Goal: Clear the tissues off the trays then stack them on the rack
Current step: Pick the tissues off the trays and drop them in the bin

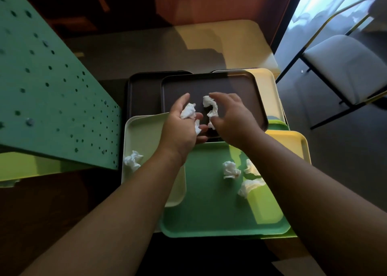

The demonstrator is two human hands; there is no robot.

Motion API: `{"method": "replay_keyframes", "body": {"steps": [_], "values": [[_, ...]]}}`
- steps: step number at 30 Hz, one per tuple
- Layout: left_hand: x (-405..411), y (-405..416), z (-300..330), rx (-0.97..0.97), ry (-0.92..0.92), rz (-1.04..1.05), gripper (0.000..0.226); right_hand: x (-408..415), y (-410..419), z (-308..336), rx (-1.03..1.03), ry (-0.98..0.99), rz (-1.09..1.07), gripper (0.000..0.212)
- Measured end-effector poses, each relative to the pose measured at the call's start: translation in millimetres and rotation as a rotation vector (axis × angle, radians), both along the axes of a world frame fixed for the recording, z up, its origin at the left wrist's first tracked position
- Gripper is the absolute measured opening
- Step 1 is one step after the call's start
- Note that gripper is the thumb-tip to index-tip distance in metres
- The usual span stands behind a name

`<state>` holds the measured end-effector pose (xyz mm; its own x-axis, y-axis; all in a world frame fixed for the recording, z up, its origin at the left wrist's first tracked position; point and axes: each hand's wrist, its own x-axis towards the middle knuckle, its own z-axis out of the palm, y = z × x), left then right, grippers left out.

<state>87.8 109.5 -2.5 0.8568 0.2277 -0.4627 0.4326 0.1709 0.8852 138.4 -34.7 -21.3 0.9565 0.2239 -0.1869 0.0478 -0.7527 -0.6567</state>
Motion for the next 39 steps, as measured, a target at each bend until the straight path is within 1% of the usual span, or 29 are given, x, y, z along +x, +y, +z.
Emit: {"method": "replay_keyframes", "body": {"steps": [1,2,3,5,6,7,8,9,10,11,12,13,14,15,16,17,18,20,21,22,24,27,28,29,33,35,36,37,39], "values": [[-2.3,5.6,-1.8,0.024,-0.011,-0.035,0.046,5.0,1.9,-6.7,-0.206,-0.029,0.123,0.066],[-4.8,9.5,-1.6,0.04,-0.018,-0.062,0.046,9.9,3.2,-13.4,-0.345,0.003,0.208,0.07],[-7.1,12.4,-2.4,0.044,-0.026,-0.075,0.043,14.0,3.6,-19.9,-0.45,0.034,0.275,0.07],[-10.1,14.5,-1.3,0.027,-0.035,-0.043,0.033,19.3,3.4,-27.1,-0.593,0.057,0.363,0.056],[-11.1,14.9,-1.5,0.019,-0.03,-0.016,0.026,19.6,3.4,-26.6,-0.605,0.038,0.373,0.045],[-11.9,14.9,-2.3,0.013,-0.021,0.003,0.019,17.6,4.5,-23.1,-0.567,0.015,0.344,0.035],[-13.0,14.3,-2.2,0.005,-0.008,0.016,0.013,14.0,5.2,-17.8,-0.472,-0.001,0.286,0.026],[-14.5,13.1,-1.9,-0.006,0.003,0.02,0.01,8.1,6.0,-10.2,-0.326,-0.001,0.213,0.022],[-15.9,11.7,-1.8,-0.021,0.014,0.015,0.014,0.3,6.6,-2.0,-0.121,0.034,0.133,0.018],[-16.7,9.5,-1.1,-0.041,0.024,-0.001,0.019,-9.4,7.0,9.6,0.14,0.117,0.064,0.015],[-17.1,6.4,0.4,-0.062,0.033,-0.025,0.026,-19.1,6.8,22.2,0.406,0.227,0.022,0.012],[-17.2,2.4,2.6,-0.087,0.039,-0.057,0.031,-28.0,5.5,33.4,0.623,0.342,0.007,0.009],[-17.4,-2.2,5.1,-0.121,0.042,-0.091,0.035,-35.9,2.1,40.6,0.787,0.444,0.009,0.008],[-17.2,-7.3,7.0,-0.162,0.041,-0.119,0.037,-42.8,-2.4,45.1,0.893,0.517,0.008,0.009],[-17.1,-12.0,9.3,-0.207,0.043,-0.139,0.037,-48.7,-7.6,46.3,0.942,0.547,-0.018,0.01],[-17.5,-16.8,11.2,-0.244,0.049,-0.153,0.034,-53.8,-13.5,45.9,0.927,0.521,-0.053,0.011],[-18.2,-21.4,11.9,-0.269,0.054,-0.161,0.029,-57.4,-20.7,43.6,0.811,0.413,-0.081,0.011],[-19.8,-29.8,10.4,-0.267,0.037,-0.164,0.016,-63.2,-35.4,36.9,0.359,0.087,-0.081,0.021],[-21.0,-33.6,9.6,-0.252,0.022,-0.154,0.014,-65.9,-43.1,33.4,0.177,-0.028,-0.08,0.029],[-22.1,-37.6,8.1,-0.229,0.011,-0.137,0.015,-68.2,-50.4,31.8,0.077,-0.08,-0.088,0.038],[-22.9,-43.9,5.3,-0.171,0.011,-0.097,0.023,-73.7,-65.4,29.1,-0.035,-0.05,-0.081,0.05],[-24.9,-47.3,-2.3,-0.114,0.063,-0.07,0.026,-86.3,-83.6,19.6,-0.326,0.162,0.002,0.068],[-26.6,-47.4,-3.9,-0.11,0.086,-0.065,0.026,-92.0,-87.1,15.4,-0.417,0.219,0.036,0.072],[-28.5,-48.1,-5.7,-0.108,0.106,-0.067,0.026,-97.5,-89.7,9.4,-0.469,0.246,0.059,0.07],[-34.7,-51.3,-10.3,-0.095,0.153,-0.15,0.016,-109.0,-94.9,-11.9,-0.497,0.15,0.005,0.025],[-37.3,-51.7,-10.8,-0.059,0.155,-0.204,0.013,-107.4,-95.9,-14.9,-0.409,0.137,-0.077,0.015],[-39.3,-51.4,-9.8,-0.027,0.158,-0.236,0.015,-104.9,-93.8,-10.2,-0.286,0.149,-0.14,0.012],[-41.2,-51.3,-9.9,-0.006,0.162,-0.271,0.021,-102.7,-90.2,-2.1,-0.103,0.169,-0.209,0.008],[-45.7,-51.8,-7.8,-0.034,0.156,-0.345,0.04,-99.2,-76.8,19.7,0.338,0.255,-0.291,0.008]]}}
